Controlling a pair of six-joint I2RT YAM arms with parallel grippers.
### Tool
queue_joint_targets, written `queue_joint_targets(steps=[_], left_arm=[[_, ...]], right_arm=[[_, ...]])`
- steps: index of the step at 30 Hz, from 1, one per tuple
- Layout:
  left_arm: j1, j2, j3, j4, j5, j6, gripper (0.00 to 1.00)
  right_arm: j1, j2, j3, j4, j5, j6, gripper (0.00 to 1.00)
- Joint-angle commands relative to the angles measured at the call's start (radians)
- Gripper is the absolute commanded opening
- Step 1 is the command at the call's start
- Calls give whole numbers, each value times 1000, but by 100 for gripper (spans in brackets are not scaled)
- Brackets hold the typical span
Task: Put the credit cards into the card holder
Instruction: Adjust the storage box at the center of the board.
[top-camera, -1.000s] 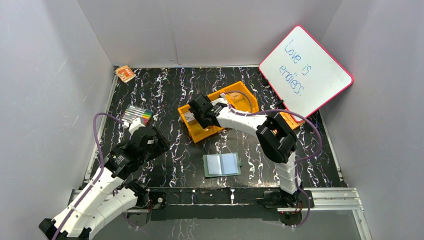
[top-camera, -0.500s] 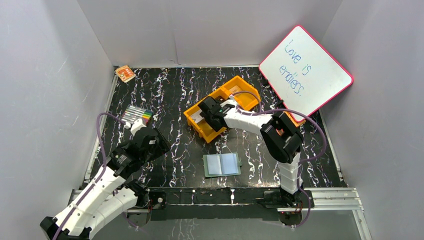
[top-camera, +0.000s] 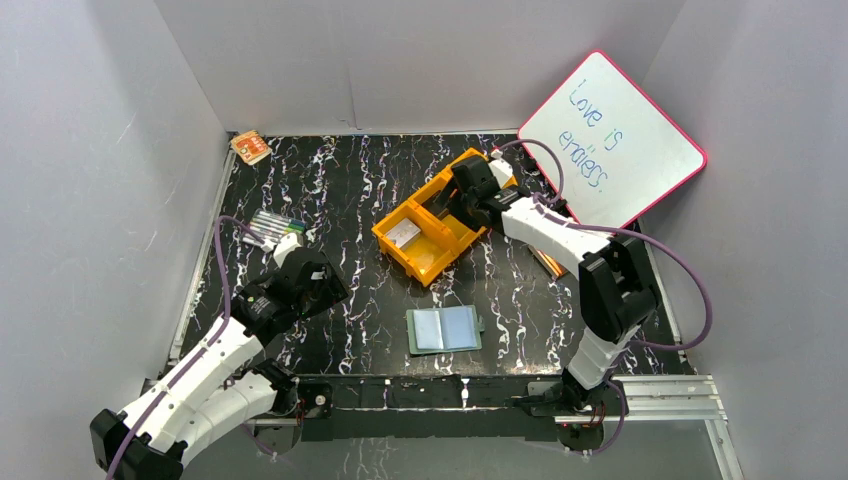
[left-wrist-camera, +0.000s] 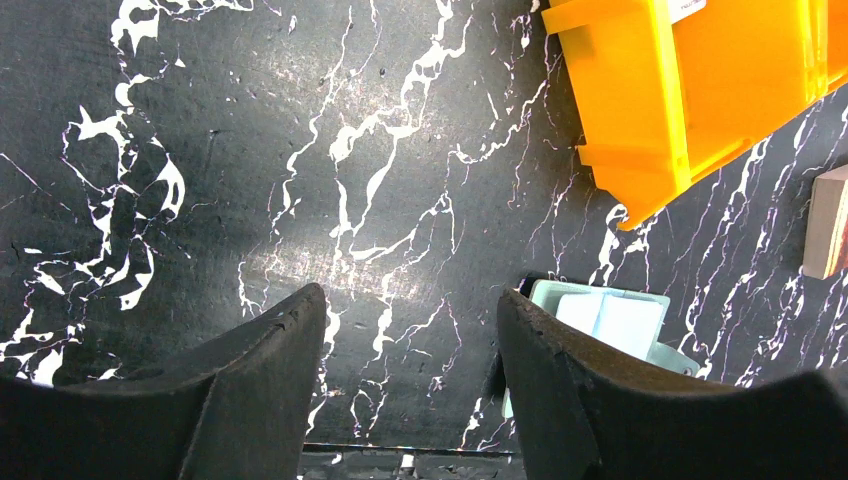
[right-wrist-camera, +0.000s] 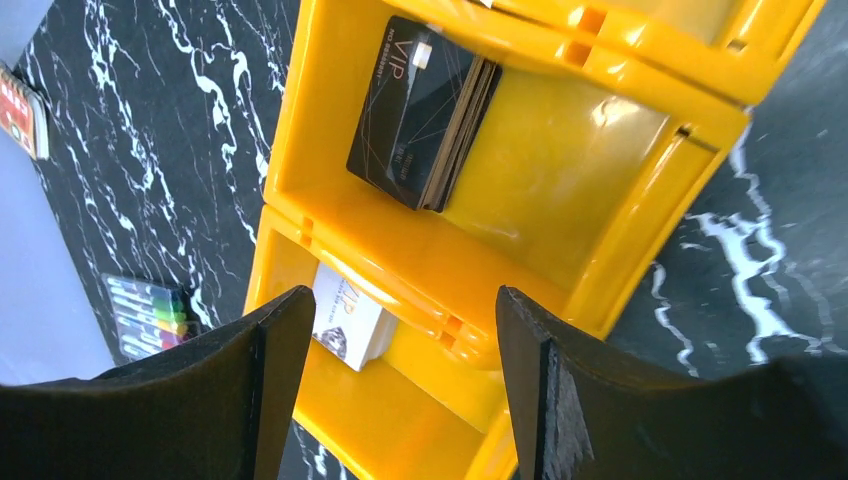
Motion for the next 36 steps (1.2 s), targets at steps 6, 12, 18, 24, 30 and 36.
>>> queue_joint_targets(steps=[6, 12, 18, 24, 30, 36], left_arm=[[4, 102, 0, 100, 33, 6, 61], [4, 159, 5, 125, 70, -7, 61], [4, 124, -34, 127, 84, -36, 61], [4, 115, -47, 115, 105, -50, 60], [4, 92, -69, 97, 113, -65, 60], [4, 87, -74, 91, 105, -66, 60]], right_arm=[[-8, -223, -139, 11, -100, -192, 76], [-2, -239, -259, 72, -208, -245, 76], [0, -208, -327, 131, -245, -217, 76], [-13, -121, -324, 181, -259, -226, 75], [-67, -50, -281, 186, -264, -250, 68], [-121, 7, -220, 185, -264, -277, 60]])
